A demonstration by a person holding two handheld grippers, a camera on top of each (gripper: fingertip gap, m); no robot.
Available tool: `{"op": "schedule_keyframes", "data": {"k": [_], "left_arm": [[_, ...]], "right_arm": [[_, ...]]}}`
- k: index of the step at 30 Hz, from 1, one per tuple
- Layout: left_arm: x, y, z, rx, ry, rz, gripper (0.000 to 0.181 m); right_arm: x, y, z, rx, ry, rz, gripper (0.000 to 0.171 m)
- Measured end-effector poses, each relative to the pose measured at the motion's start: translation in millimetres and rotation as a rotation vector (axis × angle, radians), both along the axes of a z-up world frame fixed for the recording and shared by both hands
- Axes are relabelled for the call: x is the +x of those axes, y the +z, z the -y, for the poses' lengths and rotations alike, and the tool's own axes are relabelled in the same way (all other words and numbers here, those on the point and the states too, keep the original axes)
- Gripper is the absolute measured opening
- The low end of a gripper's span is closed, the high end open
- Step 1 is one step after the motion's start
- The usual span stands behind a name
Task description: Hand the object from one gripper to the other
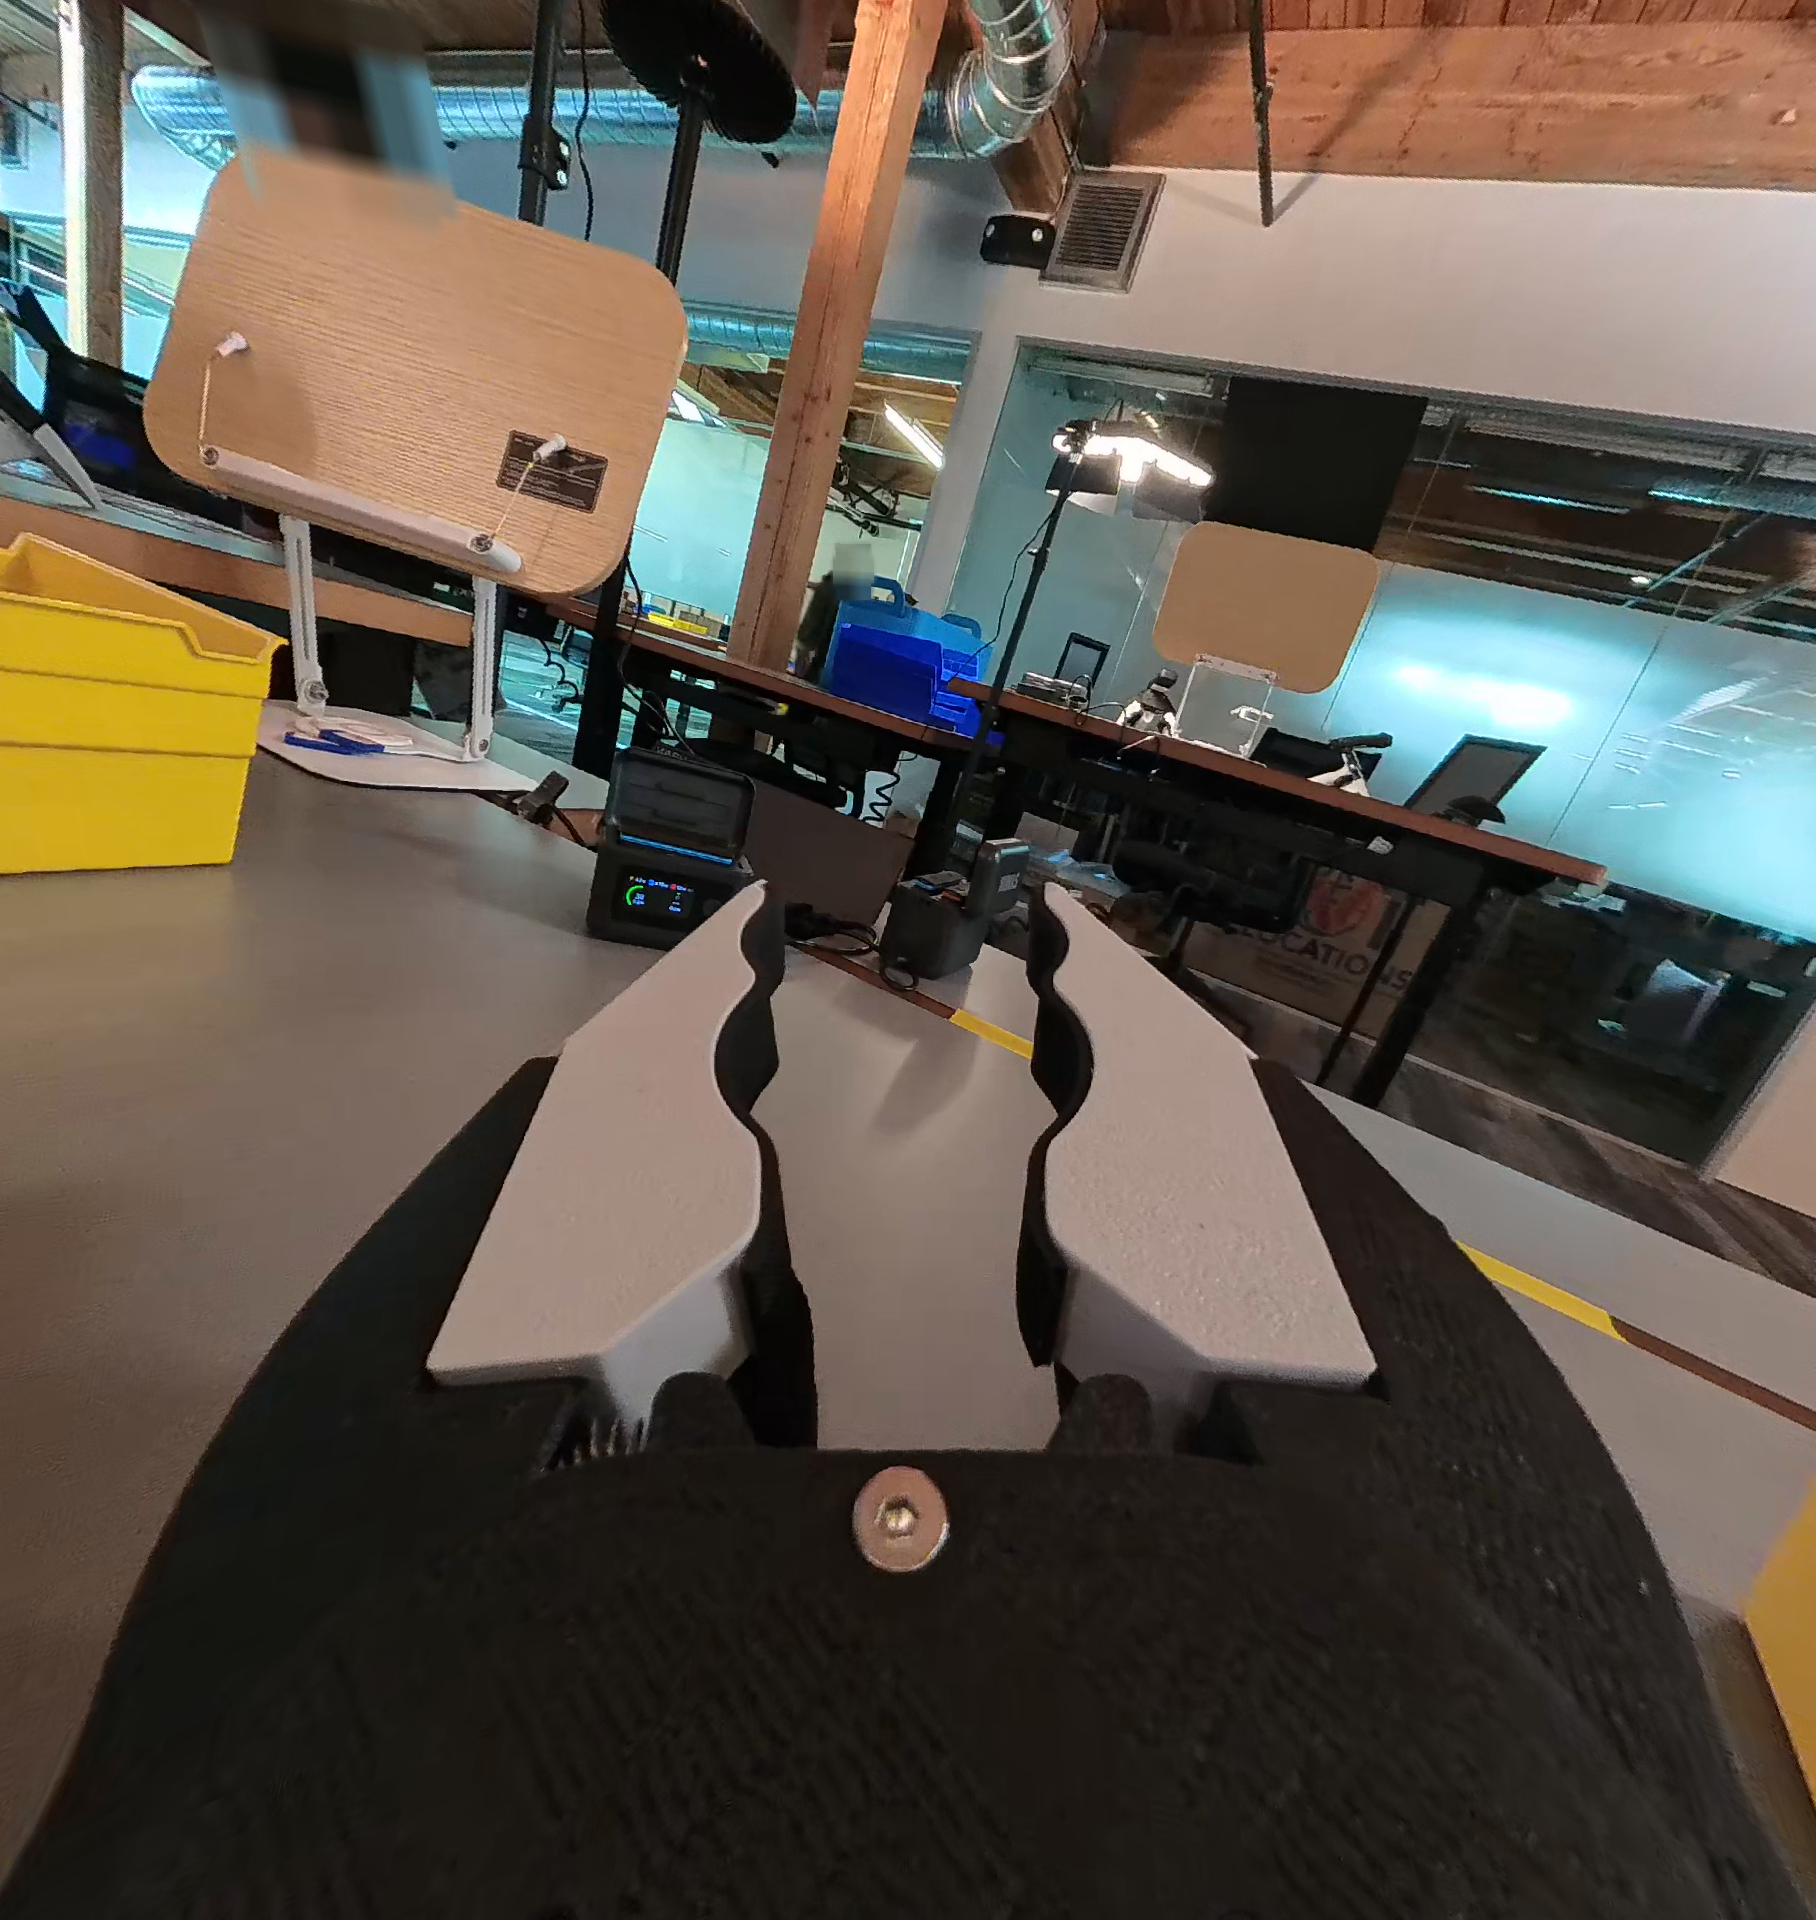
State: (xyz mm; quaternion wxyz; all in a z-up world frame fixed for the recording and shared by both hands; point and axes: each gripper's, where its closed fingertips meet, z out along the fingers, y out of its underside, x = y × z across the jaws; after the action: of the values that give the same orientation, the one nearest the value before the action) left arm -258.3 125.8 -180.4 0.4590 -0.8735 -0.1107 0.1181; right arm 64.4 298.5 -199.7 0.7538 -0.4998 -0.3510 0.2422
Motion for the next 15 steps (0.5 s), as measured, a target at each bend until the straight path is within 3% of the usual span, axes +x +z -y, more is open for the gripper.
{"op": "schedule_keyframes", "data": {"k": [1, 6, 10, 15], "left_arm": [[10, 18, -1, 0.084, -0.015, -0.026, 0.024], [115, 70, -28, 0.37, -0.284, 0.016, 0.024], [188, 53, -69, 0.407, -0.446, -0.062, 0.024], [230, 13, -121, 0.486, -0.518, -0.207, 0.024]], "right_arm": [[0, 0, 0, 0.002, 0.001, 0.002, 0.046], [-2, -1, 3, 0.011, 0.008, 0.015, 0.046], [-1, -1, 2, 0.012, 0.003, 0.017, 0.046], [4, 1, 0, 0.007, -0.005, -0.002, 0.046]]}}
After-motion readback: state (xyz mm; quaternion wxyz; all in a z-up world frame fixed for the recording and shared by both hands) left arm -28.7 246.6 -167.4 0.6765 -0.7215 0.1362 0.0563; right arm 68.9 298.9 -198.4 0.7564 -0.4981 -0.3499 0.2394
